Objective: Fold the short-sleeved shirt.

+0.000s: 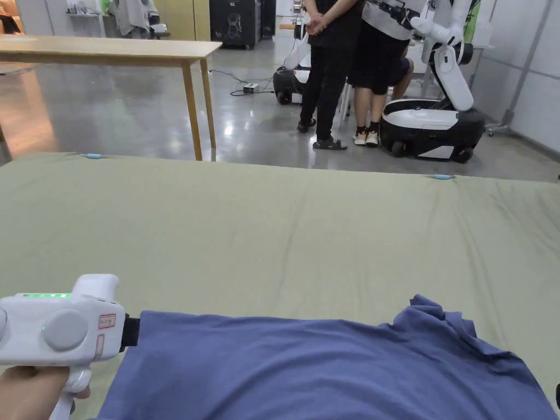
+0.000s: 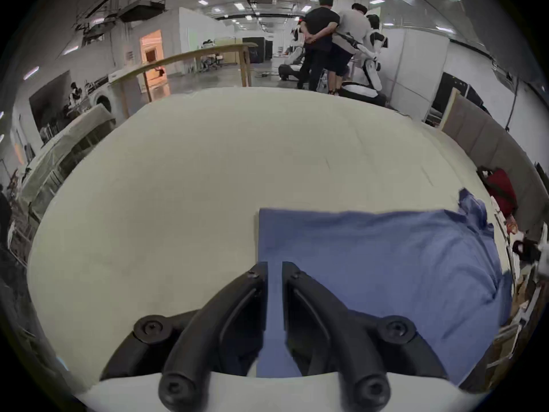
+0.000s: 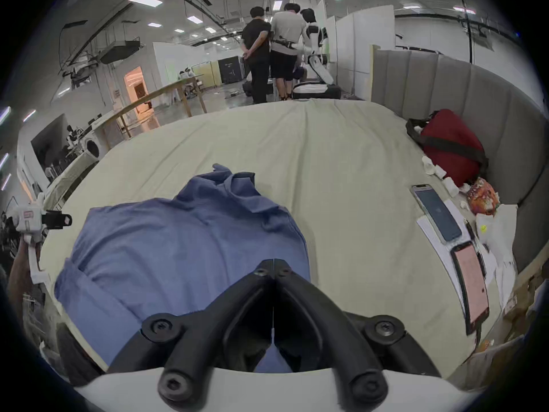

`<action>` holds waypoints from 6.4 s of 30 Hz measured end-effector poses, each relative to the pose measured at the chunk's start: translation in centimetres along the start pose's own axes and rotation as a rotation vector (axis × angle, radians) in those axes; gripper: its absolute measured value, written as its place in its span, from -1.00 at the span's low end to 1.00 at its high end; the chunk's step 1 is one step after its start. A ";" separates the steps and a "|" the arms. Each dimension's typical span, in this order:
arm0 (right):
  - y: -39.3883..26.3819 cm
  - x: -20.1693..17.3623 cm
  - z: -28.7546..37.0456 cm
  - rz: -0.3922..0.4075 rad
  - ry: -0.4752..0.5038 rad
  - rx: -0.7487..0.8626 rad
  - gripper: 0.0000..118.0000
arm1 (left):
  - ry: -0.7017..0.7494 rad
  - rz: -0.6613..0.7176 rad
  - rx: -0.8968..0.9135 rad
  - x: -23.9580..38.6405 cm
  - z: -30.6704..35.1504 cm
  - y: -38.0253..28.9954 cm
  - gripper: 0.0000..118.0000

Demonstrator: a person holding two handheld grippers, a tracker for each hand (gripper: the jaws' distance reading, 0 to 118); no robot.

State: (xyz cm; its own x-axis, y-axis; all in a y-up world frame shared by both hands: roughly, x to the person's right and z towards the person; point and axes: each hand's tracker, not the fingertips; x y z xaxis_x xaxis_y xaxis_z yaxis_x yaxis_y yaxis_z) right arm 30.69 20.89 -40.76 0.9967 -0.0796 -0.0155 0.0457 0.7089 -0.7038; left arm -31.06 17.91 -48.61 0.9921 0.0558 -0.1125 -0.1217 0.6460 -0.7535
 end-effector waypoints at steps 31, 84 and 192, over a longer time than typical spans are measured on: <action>6.1 -1.3 -11.9 0.276 -0.065 -0.190 0.84 | -0.016 -0.036 -0.145 3.2 -6.1 1.5 -0.97; -12.8 2.4 13.3 -0.028 0.092 -0.028 -0.98 | -0.164 -0.056 0.027 -2.4 17.4 -18.6 -0.97; -13.3 -13.6 19.0 0.103 -0.162 0.590 -1.00 | -0.477 -0.004 -0.351 17.8 11.1 -9.3 -0.90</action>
State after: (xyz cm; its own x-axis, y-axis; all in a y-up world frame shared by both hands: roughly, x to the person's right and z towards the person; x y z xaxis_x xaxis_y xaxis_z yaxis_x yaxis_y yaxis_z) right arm 17.83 25.88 -17.67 0.9934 0.0841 0.0784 -0.0677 0.9790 -0.1925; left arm -11.91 21.33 -36.44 0.8867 0.4427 0.1336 -0.0400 0.3613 -0.9316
